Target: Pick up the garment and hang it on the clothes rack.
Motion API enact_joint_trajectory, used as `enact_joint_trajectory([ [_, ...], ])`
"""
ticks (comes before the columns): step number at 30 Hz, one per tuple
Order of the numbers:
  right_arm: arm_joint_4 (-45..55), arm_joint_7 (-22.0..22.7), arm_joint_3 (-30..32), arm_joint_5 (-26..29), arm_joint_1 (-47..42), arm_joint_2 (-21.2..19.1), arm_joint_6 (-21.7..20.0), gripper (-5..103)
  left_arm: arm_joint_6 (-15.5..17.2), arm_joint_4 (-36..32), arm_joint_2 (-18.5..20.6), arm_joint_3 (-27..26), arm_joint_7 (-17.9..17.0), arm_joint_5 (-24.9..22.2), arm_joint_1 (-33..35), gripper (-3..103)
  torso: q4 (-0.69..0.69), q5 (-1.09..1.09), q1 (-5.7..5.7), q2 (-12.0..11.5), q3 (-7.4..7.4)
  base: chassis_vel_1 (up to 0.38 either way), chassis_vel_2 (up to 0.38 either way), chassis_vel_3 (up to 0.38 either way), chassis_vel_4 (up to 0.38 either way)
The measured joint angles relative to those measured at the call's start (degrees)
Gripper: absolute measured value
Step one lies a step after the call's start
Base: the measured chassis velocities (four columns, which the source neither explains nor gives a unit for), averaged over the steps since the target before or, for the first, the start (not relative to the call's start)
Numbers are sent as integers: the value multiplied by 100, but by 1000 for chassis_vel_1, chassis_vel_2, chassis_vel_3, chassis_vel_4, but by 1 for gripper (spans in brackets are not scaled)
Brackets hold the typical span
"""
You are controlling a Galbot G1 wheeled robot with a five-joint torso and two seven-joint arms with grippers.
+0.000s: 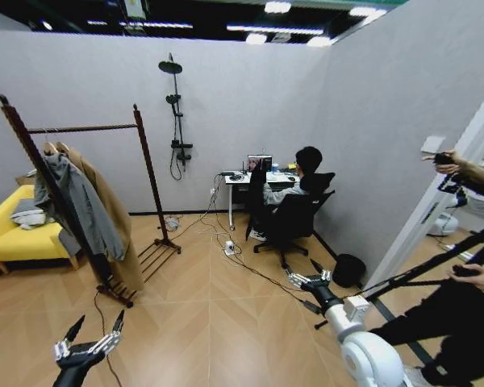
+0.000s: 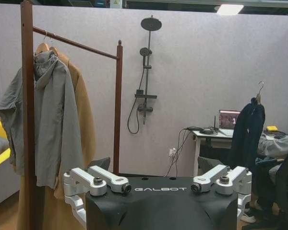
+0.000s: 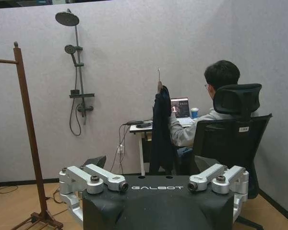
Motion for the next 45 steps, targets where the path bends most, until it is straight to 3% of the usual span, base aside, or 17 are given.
enact_joint_trajectory([
  [33,-29,-545,65,-215,-187,-7,216,100,0,0,0,0,0,0,0,100,0,0,-3,1,0,-5,4,3,-2],
  [45,48,-566,54,-258,-279,13,240,100,0,0,0,0,0,0,0,100,-1,1,0,0,1,-169,164,166,-169],
])
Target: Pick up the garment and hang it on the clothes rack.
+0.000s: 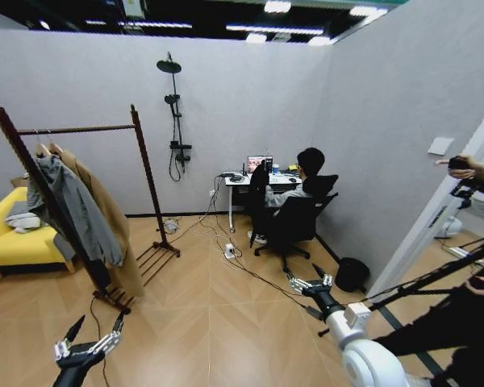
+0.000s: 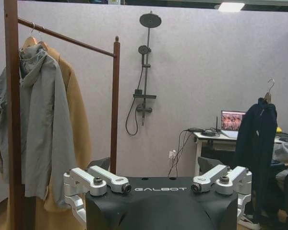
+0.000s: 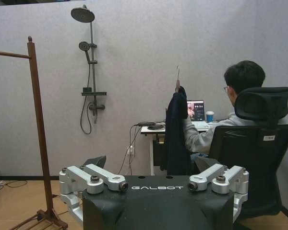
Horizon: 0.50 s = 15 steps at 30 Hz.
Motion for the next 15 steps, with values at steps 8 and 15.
enact_joint_trajectory([
  [8,43,-72,-3,-47,-76,30,56,100,0,0,0,0,1,0,0,100,0,-3,0,0,-1,-279,275,289,-270],
  [15,80,-97,-1,-84,-139,53,81,100,0,0,0,0,0,0,0,100,1,2,1,0,0,-340,350,345,-359],
])
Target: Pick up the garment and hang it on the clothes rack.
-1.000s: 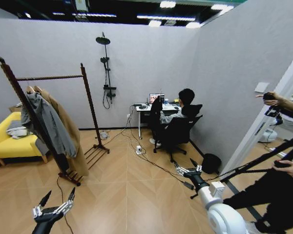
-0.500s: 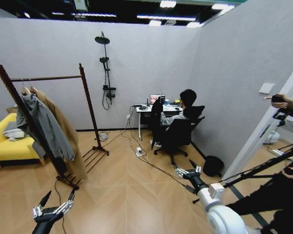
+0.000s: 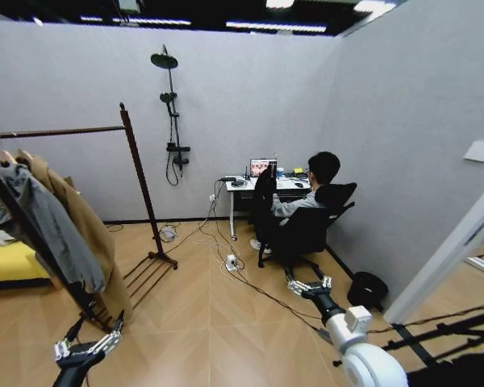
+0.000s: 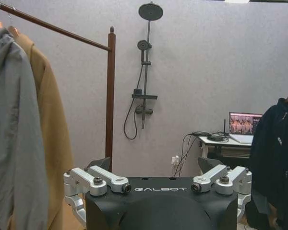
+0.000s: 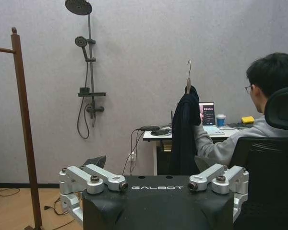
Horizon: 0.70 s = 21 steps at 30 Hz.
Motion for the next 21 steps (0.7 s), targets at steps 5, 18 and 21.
enact_joint_trajectory([
  [5,11,0,-9,-30,-4,24,9,100,0,0,0,-1,-1,0,0,100,1,1,0,0,0,-366,370,358,-360],
  [18,1,0,-31,-111,-27,53,47,100,0,0,1,-1,0,0,0,100,0,-4,0,-1,1,-354,347,347,-344],
  [21,-16,0,-30,-138,-25,46,72,100,0,0,0,-1,0,0,0,100,1,0,-3,1,-1,-371,351,364,-346],
])
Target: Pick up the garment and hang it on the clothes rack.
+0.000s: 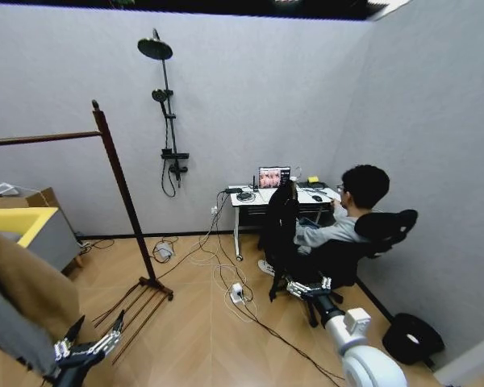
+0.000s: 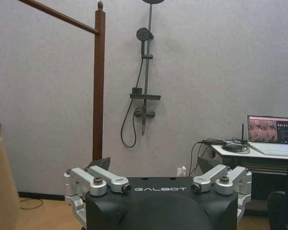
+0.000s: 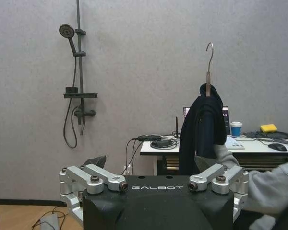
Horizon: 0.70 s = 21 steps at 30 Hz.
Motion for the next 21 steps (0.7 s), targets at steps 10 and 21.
enact_joint_trajectory([
  [10,-122,611,193,349,532,-319,-297,100,0,0,0,1,1,0,-1,100,-3,-4,11,-5,3,-282,290,276,-265],
  [21,-1973,376,26,1398,2597,-2190,-393,100,0,0,-1,0,0,0,2,100,1,0,-6,2,-1,15,5,-30,15],
])
